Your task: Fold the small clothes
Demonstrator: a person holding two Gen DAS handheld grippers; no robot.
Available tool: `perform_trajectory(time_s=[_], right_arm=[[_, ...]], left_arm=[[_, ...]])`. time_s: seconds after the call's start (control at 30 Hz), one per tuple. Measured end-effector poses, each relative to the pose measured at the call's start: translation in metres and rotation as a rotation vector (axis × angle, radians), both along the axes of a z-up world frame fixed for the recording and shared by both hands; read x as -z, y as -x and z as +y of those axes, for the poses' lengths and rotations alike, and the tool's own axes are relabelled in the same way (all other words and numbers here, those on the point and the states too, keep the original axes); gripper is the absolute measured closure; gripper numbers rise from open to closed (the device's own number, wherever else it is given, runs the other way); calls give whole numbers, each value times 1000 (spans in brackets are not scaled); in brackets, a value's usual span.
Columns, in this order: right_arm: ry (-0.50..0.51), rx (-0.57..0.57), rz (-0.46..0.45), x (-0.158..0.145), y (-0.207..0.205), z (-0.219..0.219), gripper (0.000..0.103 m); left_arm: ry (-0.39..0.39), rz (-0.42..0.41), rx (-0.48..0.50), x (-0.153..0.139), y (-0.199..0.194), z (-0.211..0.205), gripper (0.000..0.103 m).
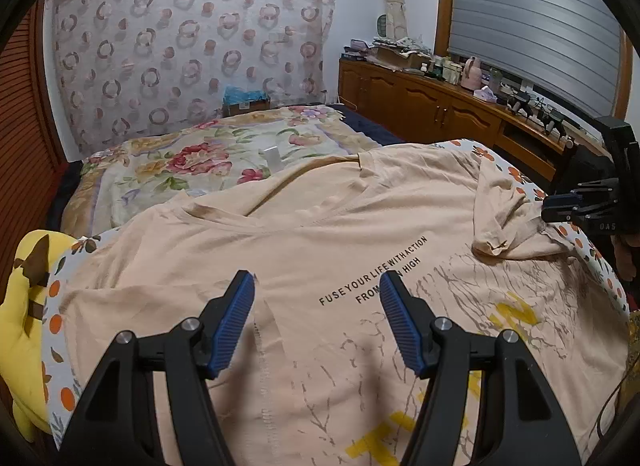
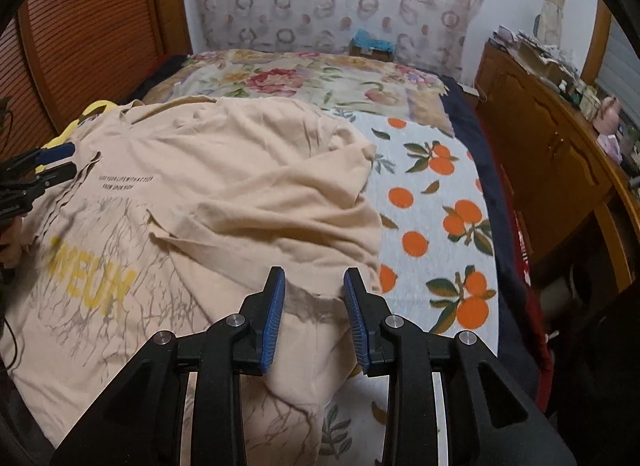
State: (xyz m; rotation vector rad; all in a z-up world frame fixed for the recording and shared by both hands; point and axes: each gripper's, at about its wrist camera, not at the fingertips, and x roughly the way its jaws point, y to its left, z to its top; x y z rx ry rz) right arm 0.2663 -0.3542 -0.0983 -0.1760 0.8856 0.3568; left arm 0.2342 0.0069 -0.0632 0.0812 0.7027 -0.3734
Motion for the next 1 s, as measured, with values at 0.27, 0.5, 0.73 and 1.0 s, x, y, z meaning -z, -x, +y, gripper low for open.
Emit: perform_trajectory(time_s=[0.27, 0.5, 0.73, 1.0], right_arm=[[67, 27, -58, -5, 3, 1, 71], [77, 30, -48, -4, 2, -1, 61], [73, 28, -7, 9, 2, 2, 74], [57, -35, -19, -5, 20, 8, 101]], left_arm=[[5, 1, -10, 2, 0, 1, 38], [5, -3, -3, 2, 1, 2, 38], [5, -2, -2, 2, 1, 2, 38], [6, -5, -4, 1, 2, 3, 38]])
